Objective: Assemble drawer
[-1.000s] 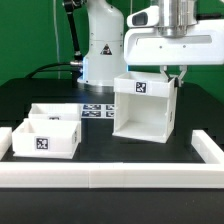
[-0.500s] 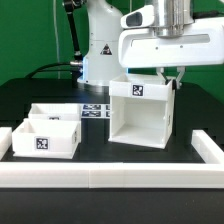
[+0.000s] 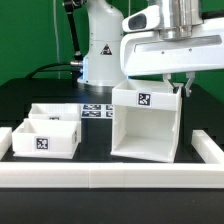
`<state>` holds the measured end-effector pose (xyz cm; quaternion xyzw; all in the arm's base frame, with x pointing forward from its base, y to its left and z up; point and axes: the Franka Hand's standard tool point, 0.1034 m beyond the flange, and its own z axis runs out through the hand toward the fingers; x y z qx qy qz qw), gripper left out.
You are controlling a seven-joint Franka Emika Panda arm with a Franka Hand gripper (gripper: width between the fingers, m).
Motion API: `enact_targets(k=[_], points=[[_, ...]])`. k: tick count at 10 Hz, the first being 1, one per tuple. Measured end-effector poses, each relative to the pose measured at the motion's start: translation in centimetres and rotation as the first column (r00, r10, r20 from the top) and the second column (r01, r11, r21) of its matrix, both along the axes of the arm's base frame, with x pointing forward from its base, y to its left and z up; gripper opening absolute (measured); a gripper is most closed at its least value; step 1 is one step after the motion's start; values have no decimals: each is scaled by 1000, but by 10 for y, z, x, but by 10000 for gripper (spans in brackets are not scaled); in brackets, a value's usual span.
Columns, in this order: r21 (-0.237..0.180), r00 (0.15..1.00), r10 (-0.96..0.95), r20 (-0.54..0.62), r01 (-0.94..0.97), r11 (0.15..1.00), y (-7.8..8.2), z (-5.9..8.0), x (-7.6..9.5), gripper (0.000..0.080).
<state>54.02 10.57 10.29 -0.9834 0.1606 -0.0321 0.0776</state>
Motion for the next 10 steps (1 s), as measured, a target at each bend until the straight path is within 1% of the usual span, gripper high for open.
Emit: enact_targets(k=[1, 3, 5, 6, 7, 9, 10], points=[[2, 1000, -9, 3, 9, 1000, 0, 2, 2, 45], [18, 990, -138, -15, 138, 990, 3, 2, 2, 45], [24, 978, -205, -25, 206, 978, 3, 3, 2, 45], [35, 956, -289, -41, 291, 956, 5, 3, 2, 45], [43, 934, -353, -57, 355, 934, 5, 1, 7, 45], [80, 869, -489, -77, 494, 866, 0, 4, 35, 45], [86, 843, -531, -85, 537, 839, -1, 6, 37, 45]])
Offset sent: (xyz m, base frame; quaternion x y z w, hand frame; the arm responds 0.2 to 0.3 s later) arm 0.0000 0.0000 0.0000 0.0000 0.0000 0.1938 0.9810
